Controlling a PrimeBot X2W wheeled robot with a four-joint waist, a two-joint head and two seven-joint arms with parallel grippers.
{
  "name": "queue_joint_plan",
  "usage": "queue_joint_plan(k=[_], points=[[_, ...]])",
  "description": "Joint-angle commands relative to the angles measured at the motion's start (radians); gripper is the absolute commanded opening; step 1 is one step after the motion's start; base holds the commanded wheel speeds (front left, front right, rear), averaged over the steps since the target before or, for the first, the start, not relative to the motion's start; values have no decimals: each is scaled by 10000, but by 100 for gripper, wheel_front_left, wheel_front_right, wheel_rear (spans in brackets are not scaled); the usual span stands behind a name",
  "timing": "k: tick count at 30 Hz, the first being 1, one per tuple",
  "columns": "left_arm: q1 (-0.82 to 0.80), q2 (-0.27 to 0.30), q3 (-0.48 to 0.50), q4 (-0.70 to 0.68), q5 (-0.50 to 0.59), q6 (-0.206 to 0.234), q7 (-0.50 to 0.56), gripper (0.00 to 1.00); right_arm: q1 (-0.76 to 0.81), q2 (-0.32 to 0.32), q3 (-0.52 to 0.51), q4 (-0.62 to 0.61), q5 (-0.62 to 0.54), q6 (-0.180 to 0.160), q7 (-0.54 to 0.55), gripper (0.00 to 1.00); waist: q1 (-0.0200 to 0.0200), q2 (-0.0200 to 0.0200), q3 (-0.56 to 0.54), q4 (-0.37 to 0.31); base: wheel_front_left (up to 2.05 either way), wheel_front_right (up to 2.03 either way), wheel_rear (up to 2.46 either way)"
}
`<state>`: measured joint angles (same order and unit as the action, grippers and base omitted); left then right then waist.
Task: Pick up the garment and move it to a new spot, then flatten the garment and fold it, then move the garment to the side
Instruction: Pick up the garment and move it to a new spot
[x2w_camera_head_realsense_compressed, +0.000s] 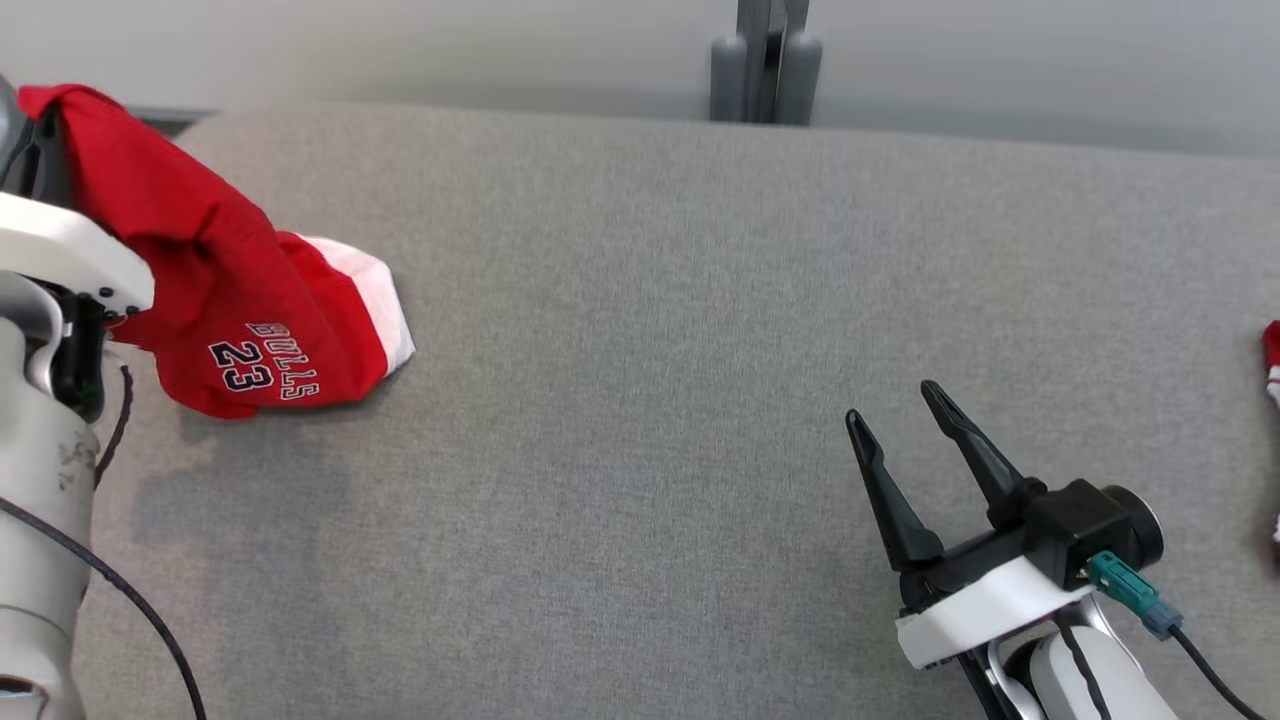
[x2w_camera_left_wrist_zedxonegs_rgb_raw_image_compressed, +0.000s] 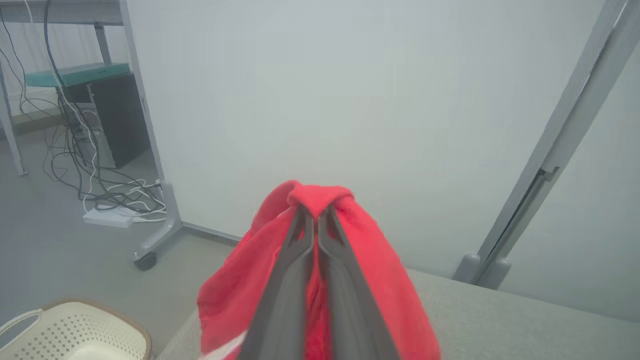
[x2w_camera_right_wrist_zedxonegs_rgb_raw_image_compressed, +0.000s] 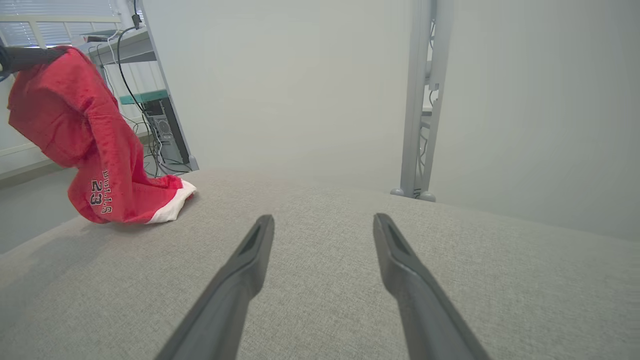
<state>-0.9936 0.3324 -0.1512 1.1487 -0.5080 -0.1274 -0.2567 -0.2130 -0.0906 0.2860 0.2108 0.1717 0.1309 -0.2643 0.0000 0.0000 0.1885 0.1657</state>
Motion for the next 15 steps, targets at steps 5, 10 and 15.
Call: queue_joint_plan(k=[5,10,15], points=[[572,-218,531,-1871,83,185,-80,0,358,110,-181,40,-28,-4,-3,100,0,0,-906,-227,0,0,0],[1308,-772,818,-3973,702,289,-77,0,490,196,-372,87,-151,-4,-3,100,0,0,-1241,-667,0,0,0],[1865,-1287,474,-5070,1317,193,-77,0,487,226,-555,60,-208,-4,-3,100,0,0,-1357,-1151,0,0,0]])
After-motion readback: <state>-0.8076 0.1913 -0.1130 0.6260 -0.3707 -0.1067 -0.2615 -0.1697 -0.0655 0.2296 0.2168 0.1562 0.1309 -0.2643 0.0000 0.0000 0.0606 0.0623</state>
